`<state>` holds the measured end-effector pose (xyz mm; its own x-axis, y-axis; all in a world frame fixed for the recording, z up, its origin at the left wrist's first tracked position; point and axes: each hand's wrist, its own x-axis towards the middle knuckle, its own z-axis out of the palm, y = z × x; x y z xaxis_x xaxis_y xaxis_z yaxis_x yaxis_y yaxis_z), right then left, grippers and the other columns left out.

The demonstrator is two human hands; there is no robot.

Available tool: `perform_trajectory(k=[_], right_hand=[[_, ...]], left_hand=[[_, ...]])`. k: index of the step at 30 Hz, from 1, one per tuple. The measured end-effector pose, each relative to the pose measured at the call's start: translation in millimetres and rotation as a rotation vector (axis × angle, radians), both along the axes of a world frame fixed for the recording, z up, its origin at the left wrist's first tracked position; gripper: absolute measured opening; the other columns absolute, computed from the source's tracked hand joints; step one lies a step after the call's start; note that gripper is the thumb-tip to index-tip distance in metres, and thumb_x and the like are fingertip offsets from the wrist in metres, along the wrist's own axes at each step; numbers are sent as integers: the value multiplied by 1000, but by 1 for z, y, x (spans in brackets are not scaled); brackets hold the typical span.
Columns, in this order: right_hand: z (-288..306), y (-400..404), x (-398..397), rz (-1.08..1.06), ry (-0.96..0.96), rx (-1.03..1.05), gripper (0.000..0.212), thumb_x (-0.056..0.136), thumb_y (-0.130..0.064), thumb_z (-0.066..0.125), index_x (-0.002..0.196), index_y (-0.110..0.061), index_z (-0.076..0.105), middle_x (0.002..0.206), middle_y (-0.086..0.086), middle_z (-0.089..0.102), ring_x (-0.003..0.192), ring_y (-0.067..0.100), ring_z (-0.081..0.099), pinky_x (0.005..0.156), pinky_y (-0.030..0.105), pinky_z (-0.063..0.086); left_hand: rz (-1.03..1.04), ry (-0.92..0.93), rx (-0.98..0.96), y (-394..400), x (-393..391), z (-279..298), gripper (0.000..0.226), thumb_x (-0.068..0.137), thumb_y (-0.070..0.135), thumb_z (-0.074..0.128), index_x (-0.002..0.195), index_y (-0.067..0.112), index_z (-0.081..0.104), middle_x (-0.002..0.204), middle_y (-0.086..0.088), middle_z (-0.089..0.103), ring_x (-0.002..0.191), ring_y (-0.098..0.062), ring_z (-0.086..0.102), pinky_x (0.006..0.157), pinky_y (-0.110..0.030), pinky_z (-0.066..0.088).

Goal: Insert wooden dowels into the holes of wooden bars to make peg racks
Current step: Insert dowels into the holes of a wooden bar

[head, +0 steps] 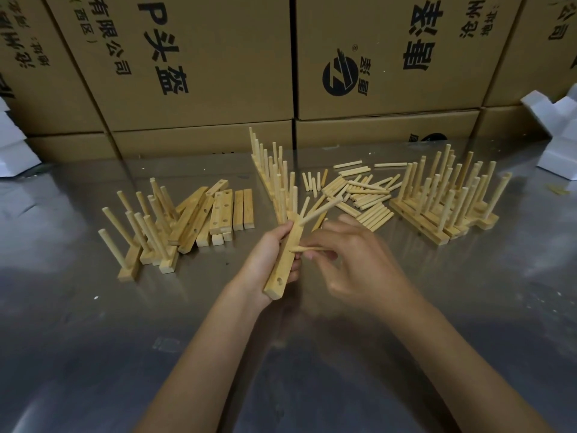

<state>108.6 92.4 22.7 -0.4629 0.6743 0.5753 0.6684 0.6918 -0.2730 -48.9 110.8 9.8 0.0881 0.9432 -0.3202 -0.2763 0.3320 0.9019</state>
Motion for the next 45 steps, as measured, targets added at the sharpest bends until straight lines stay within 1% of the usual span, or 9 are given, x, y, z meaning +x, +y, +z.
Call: perform_trajectory(k=[5,10,15,19,27,32,40,42,45], right_hand=[[3,3,2,12,-105,7,16,91,-12,62,94,-19,76,80,-10,58,81,9,39,67,29,43],[7,7,4,37,-61,-74,18,92,-17,59,84,-24,74,78,-12,61,81,7,42,68,31,44],[1,7,0,-43,-17,-80,9,91,-23,61,92,-24,70,85,-15,59,87,4,42,75,27,43],[2,2,-8,-89,204,16,10,89,-24,63,98,-20,62,96,-12,54,95,8,43,81,25,38],[0,13,4,-163,906,-15,12,95,-13,53,99,-22,58,104,-7,56,101,11,54,84,24,42],[-40,37,19,-403,515,-251,33,91,-5,54,121,-18,58,120,-3,53,116,16,50,100,36,43],[-61,43,8,-217,-169,-284,52,97,-20,41,146,-38,41,158,-8,28,142,17,24,105,44,29],[-64,44,7,-202,-194,-272,41,99,-25,40,137,-34,52,155,-7,35,139,18,30,101,42,30],[-65,43,7,-251,-54,-242,21,99,-34,49,109,-22,62,115,-5,52,110,17,48,92,36,37]], left_hand=[[30,78,-16,2,11,-4,31,103,39,49,87,15,61,57,0,47,47,-12,40,38,-19,30],[50,56,18,4,15,-6,28,103,38,49,107,13,60,56,1,44,45,-11,39,39,-19,28],[33,38,5,0,17,-8,31,102,39,51,103,11,64,60,0,51,49,-11,46,42,-20,35],[-1,-49,-18,-6,25,-9,31,104,31,46,89,12,65,77,-8,55,67,-18,53,60,-29,39],[40,-209,-60,2,6,-6,29,106,27,41,114,6,59,61,-2,43,41,-9,39,30,-16,28],[109,-275,-43,7,-9,-8,36,103,24,44,124,1,61,61,-3,46,41,-10,40,31,-18,28],[124,-304,-54,11,-16,-9,39,103,24,40,125,0,60,61,-3,48,41,-10,41,31,-19,29],[126,-288,-63,11,-16,-11,39,103,25,41,127,0,60,60,-3,48,41,-10,41,30,-19,30],[129,-278,-71,10,-16,-11,40,103,25,41,128,1,60,60,-3,48,41,-10,41,31,-19,30]])
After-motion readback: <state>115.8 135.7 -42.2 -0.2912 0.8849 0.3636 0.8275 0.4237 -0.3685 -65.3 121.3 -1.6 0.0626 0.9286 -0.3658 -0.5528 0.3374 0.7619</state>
